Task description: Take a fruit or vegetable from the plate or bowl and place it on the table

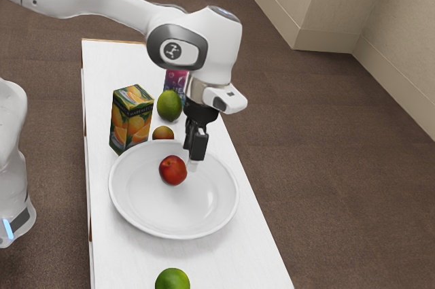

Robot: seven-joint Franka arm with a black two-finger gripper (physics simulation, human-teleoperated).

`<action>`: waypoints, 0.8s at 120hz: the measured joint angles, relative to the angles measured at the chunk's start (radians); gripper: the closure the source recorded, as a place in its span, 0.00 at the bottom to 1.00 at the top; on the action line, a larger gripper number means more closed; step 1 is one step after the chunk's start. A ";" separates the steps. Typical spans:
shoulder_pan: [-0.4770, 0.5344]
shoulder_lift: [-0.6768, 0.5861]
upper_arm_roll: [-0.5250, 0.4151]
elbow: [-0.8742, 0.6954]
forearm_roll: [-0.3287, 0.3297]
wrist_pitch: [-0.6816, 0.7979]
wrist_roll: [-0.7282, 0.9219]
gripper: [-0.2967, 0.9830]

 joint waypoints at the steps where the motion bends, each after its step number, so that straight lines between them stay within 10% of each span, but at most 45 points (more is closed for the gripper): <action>1: 0.000 0.001 0.000 0.000 0.000 0.000 0.000 0.23; 96: 0.024 0.016 0.000 -0.064 0.016 0.003 -0.007 0.23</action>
